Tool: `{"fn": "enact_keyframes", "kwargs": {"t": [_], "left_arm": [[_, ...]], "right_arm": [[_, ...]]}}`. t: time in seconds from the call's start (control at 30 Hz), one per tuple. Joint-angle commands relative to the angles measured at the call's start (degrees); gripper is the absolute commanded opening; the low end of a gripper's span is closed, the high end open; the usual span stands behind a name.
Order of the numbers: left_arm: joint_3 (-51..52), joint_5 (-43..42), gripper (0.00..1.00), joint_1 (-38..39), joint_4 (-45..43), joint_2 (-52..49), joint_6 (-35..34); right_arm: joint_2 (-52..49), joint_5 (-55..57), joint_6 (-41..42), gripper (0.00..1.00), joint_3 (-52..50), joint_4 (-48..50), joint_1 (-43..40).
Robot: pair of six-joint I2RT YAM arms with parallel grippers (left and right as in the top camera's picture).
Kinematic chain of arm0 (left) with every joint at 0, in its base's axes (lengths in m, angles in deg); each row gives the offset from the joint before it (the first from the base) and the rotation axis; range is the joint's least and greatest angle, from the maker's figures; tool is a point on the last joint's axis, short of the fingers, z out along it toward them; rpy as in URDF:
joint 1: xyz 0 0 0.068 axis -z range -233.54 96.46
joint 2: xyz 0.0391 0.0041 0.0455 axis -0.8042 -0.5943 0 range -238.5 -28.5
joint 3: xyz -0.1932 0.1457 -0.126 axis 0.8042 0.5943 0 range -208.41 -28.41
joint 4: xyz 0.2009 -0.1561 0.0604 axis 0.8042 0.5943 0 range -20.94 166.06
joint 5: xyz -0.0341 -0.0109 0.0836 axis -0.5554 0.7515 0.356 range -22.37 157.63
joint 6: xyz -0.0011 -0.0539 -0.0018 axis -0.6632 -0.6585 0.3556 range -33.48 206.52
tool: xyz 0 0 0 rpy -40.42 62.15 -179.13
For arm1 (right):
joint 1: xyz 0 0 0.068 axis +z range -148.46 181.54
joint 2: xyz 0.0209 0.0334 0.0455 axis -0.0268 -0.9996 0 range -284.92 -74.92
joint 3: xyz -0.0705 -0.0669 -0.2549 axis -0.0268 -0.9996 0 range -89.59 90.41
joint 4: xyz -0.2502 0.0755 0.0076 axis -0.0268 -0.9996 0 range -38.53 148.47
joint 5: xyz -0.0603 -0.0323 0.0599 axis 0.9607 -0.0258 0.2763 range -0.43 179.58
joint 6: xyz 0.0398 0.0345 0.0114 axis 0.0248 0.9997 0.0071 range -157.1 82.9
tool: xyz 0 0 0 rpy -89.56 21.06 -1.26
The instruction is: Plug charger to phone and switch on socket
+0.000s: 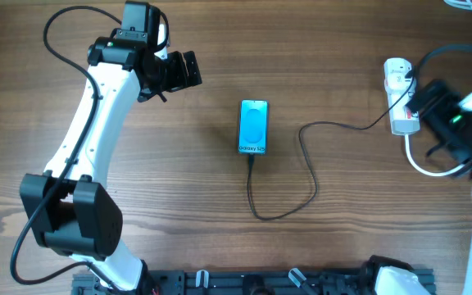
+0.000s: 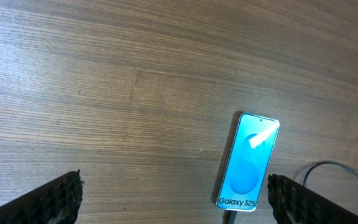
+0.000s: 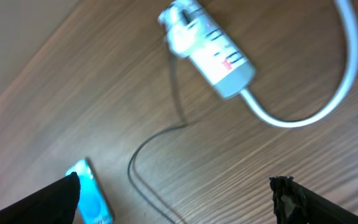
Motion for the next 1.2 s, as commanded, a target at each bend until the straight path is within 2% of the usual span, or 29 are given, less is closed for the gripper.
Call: {"fn": "enact_keyframes", "kwargs": {"t": [0.0,0.17,0.9,1.07,1.17], "left_arm": [[0.20,0.61,1.00,-0.20,-0.15,-0.50,0.11],[0.20,0.59,1.00,-0.20,-0.15,-0.50,0.11],[0.20,0.59,1.00,-0.20,-0.15,-0.50,0.11],[0.20,0.59,1.00,-0.20,-0.15,-0.50,0.11],[0.20,0.59,1.00,-0.20,-0.15,-0.50,0.11]], "right_arm": [[6.23,-1.05,0.37,1.00,-6.88,1.27,6.03],[5.33,-4.52,7.65,1.00,-8.74,-2.80,7.87],[-13.22,-4.09,7.10,1.00,-8.96,0.66,7.87],[-7.76,-4.35,7.06,1.00,-15.41,11.15,9.25],[1.55,-8.81,2.34,1.00,-26.25,27.23,12.81]]}}
